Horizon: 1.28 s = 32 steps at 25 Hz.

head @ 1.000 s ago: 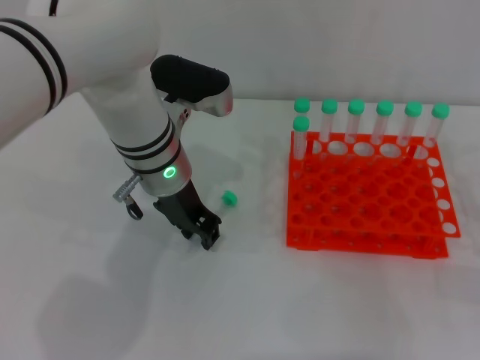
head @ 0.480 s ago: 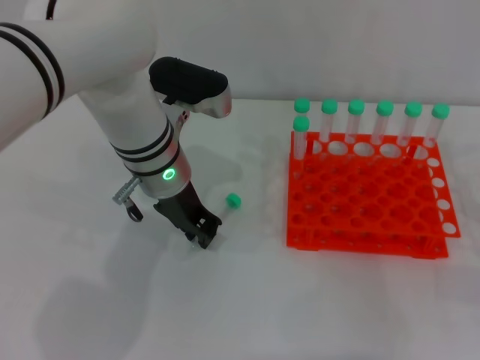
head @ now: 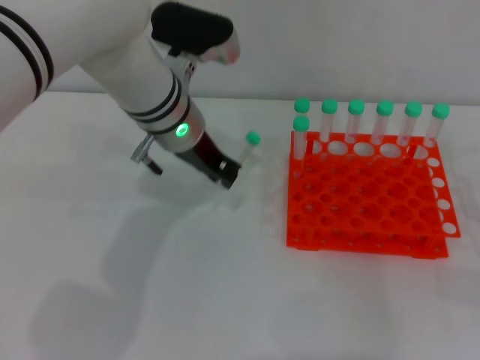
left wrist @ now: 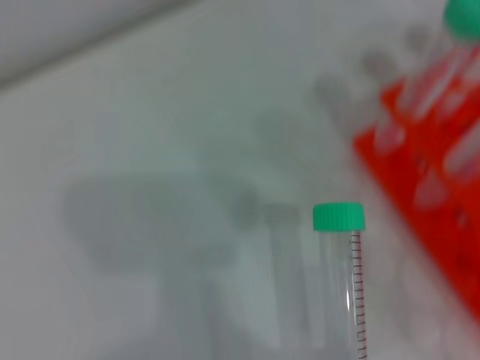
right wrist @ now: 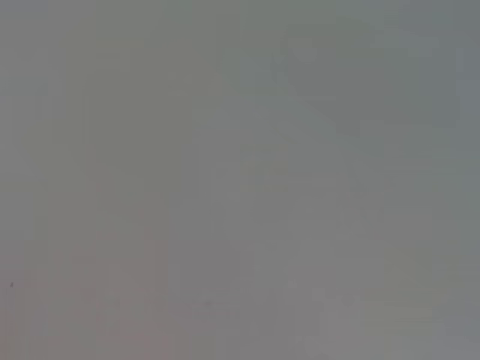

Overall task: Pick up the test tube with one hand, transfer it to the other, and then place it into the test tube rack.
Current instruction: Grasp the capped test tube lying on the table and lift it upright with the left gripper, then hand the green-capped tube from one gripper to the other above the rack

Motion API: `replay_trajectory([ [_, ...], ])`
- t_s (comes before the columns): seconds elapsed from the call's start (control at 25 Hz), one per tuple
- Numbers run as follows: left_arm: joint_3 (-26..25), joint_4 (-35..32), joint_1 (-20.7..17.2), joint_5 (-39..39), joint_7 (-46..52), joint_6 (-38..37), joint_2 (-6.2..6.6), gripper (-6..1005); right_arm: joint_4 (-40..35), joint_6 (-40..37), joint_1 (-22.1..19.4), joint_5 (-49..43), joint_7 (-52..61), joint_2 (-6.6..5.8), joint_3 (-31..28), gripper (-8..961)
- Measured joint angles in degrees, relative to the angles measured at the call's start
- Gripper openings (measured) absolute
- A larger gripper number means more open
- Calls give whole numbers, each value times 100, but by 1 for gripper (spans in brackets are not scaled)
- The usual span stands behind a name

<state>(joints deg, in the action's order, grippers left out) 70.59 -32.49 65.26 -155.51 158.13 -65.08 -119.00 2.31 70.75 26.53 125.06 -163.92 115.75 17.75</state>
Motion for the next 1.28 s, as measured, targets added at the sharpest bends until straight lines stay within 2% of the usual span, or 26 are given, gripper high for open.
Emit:
replay_trajectory([
  [0.16,-9,-117,-108,149,-29,548,2,182,-9,7,-20,0,1,0,0,861],
  [0.28,-9,-338,-435,410,-85,1150,-10,182,-8,9,-30,0,0,0,-12,861],
  [0.4,-6,-548,-826,1278,-582,1773,-20,183,-10,11,-32,0,0,-4,-65,861],
  [0.52,-3,-646,-1340,2940,-1825,2507,-25,183,-16,17,-34,0,1,-6,-98,861],
  [0.64,13,-561,-1866,5183,-3593,2969,-30,183,-17,26,-32,0,5,0,-98,861],
  [0.68,24,-456,-2073,6168,-4394,2994,-39,182,-17,35,-29,0,5,2,-109,861],
  [0.76,40,-133,-2340,7975,-5878,2742,-51,182,-16,44,-29,0,7,2,-161,861],
  [0.8,40,-133,-2340,7975,-5878,2742,-51,182,-12,47,-28,1,9,2,-204,861],
  [0.84,51,584,-2500,9924,-7511,1936,-67,182,-4,52,-27,4,35,2,-243,861],
  [0.92,54,1162,-2512,10885,-8432,1195,-70,183,-1,63,-27,7,149,-1,-273,861],
  [1.0,51,1902,-2523,11985,-9517,127,-85,183,-14,69,-29,3,437,-13,-276,861],
  [1.12,172,2269,-2585,12475,-10126,-761,-132,182,-155,24,-68,-101,1186,-64,-168,861],
  [1.2,597,2288,-2618,12444,-10314,-1000,-157,183,-561,-131,-159,-310,1934,-94,92,861],
  [1.28,1290,2254,-2591,12497,-10412,-1036,-167,183,-984,-229,-251,-490,2583,-112,369,861],
])
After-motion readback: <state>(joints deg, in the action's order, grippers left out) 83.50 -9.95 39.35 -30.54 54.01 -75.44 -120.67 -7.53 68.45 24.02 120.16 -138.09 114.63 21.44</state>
